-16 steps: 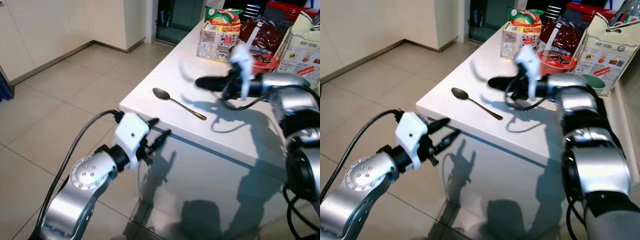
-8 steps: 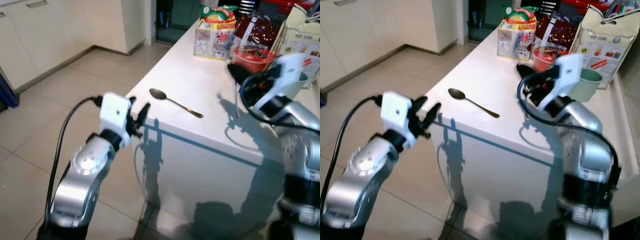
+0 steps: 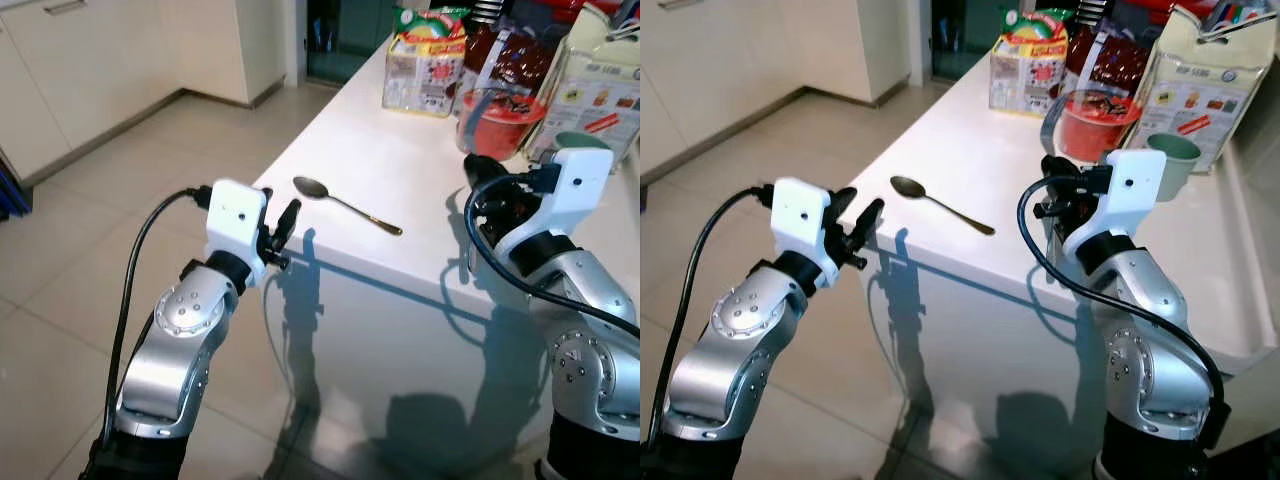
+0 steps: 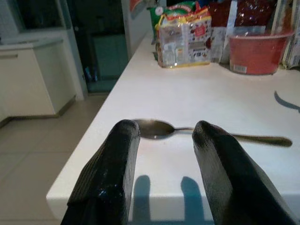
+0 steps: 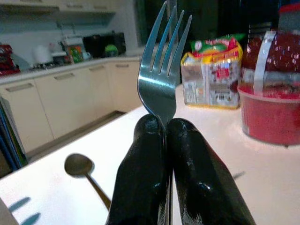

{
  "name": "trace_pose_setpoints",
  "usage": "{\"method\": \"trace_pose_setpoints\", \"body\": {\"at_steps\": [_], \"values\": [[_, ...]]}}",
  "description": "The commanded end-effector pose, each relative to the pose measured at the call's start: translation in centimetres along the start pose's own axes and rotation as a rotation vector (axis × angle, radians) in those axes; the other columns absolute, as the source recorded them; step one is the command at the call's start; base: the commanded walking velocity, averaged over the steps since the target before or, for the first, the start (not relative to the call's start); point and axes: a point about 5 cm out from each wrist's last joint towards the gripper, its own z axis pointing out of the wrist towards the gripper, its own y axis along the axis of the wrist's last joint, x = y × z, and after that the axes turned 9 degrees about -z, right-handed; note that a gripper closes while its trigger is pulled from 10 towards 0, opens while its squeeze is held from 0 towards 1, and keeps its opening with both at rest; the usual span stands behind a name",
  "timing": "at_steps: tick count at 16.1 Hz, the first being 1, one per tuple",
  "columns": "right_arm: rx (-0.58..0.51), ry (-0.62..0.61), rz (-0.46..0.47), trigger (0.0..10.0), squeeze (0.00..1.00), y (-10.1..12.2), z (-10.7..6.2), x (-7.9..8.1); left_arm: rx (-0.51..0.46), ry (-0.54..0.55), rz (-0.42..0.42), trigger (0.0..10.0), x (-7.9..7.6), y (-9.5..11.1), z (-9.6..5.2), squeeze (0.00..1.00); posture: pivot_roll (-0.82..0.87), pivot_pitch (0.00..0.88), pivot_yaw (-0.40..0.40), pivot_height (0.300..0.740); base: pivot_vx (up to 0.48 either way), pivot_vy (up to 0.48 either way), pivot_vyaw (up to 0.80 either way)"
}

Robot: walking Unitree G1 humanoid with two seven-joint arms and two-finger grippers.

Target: Setting the table

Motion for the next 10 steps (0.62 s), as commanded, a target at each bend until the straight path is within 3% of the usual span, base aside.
{"method": "trace_pose_setpoints", "body": {"at_steps": [1,7,9,10], "values": [[0.011,0.003,-0.006,10.0,0.00,-0.1,0.1,0.5,-0.003,0.010,0.006,10.0,0.1,0.1,-0.1,0.00,0.04,0.000,-0.020,0.740,-0.300,0.000,0.00],[0.051,0.005,-0.017,10.0,0.00,-0.8,0.0,0.7,-0.002,-0.002,0.014,10.0,-0.3,0.1,-0.1,0.00,0.04,0.000,-0.032,0.740,-0.296,0.000,0.00],[0.066,-0.009,-0.015,10.0,0.00,-1.1,-0.2,0.7,0.003,0.002,0.019,10.0,-0.2,0.1,0.0,0.00,0.04,0.000,-0.028,0.740,0.000,0.000,0.00],[0.084,-0.018,-0.017,10.0,0.00,-1.4,-0.5,0.6,0.006,0.001,0.017,10.0,-0.2,0.0,-0.1,0.00,0.03,0.000,-0.024,0.740,0.000,0.000,-0.80]]}}
